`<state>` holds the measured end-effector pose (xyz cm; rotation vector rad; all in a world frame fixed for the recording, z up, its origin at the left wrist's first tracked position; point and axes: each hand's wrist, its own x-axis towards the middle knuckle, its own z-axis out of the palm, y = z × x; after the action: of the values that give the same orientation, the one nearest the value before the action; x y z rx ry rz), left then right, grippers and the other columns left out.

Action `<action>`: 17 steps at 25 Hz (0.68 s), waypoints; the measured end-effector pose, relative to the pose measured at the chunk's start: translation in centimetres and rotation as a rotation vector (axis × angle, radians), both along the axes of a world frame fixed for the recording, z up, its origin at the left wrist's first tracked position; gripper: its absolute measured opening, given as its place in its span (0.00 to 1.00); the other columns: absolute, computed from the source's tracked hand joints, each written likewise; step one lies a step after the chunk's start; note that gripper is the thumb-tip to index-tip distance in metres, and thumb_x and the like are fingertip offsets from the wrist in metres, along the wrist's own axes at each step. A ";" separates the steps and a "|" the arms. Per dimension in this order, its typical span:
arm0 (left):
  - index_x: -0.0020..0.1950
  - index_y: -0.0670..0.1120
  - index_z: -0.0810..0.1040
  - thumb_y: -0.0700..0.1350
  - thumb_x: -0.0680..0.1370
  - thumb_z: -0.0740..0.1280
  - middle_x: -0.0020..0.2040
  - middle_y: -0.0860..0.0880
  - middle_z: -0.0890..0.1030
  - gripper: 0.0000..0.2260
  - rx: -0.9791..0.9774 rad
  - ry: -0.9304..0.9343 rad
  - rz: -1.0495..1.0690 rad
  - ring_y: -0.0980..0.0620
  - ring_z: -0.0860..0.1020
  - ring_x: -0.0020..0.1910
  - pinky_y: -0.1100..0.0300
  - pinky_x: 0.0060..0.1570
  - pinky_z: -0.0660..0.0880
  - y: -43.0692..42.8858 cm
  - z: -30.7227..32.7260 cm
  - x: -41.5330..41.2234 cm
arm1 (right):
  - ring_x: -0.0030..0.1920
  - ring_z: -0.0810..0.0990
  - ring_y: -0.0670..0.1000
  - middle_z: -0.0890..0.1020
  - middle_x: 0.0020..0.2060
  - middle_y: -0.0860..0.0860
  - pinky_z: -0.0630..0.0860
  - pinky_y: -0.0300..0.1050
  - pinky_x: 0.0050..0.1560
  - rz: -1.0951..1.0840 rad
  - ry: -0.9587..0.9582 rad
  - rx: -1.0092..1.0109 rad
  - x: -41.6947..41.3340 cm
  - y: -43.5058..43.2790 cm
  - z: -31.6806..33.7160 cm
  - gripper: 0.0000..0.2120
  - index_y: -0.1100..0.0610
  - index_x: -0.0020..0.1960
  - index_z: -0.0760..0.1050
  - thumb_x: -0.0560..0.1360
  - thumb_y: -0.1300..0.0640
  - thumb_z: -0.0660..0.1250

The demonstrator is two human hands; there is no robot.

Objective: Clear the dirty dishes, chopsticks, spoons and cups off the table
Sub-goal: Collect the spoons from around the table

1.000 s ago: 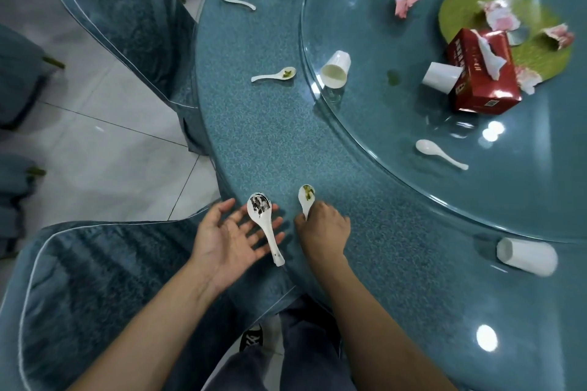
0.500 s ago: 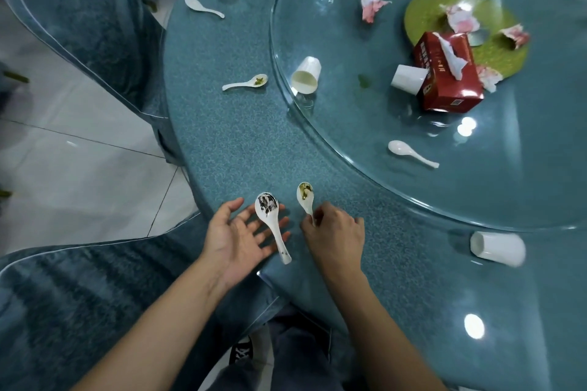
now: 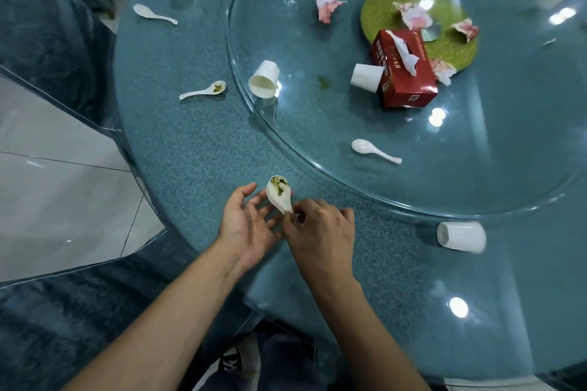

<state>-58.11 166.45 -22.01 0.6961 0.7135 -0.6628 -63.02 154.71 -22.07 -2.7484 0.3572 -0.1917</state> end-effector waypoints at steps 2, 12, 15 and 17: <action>0.65 0.42 0.76 0.55 0.81 0.57 0.60 0.39 0.83 0.21 -0.005 0.001 -0.011 0.43 0.81 0.49 0.51 0.47 0.74 -0.9 0.2 0.3 | 0.36 0.81 0.52 0.82 0.33 0.49 0.63 0.49 0.46 -0.006 0.014 -0.021 0.1 -0.6 -0.4 0.08 0.50 0.40 0.81 0.72 0.47 0.67; 0.70 0.41 0.74 0.54 0.80 0.58 0.67 0.38 0.79 0.24 -0.042 0.017 -0.060 0.40 0.80 0.58 0.44 0.54 0.77 -4.0 -0.3 1.5 | 0.41 0.80 0.51 0.83 0.37 0.46 0.68 0.49 0.50 -0.127 0.004 0.034 1.6 -5.9 -0.7 0.14 0.49 0.42 0.82 0.77 0.42 0.64; 0.72 0.39 0.72 0.53 0.80 0.59 0.66 0.36 0.79 0.25 -0.056 0.041 -0.048 0.36 0.79 0.61 0.40 0.58 0.77 -4.9 -0.7 2.1 | 0.42 0.81 0.53 0.83 0.38 0.47 0.68 0.50 0.50 -0.179 0.021 0.017 3.0 -9.0 -1.5 0.11 0.50 0.42 0.81 0.76 0.44 0.67; 0.73 0.38 0.71 0.53 0.80 0.59 0.66 0.36 0.80 0.27 -0.064 0.048 -0.048 0.36 0.78 0.62 0.39 0.59 0.76 -5.3 -1.1 2.7 | 0.42 0.81 0.55 0.83 0.38 0.49 0.67 0.51 0.49 -0.216 0.025 0.004 3.9 -10.8 -2.0 0.09 0.50 0.43 0.81 0.76 0.46 0.68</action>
<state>-55.46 161.15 -23.08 0.6415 0.7189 -0.7456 -59.09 143.93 -24.06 -2.7071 0.6614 -0.2112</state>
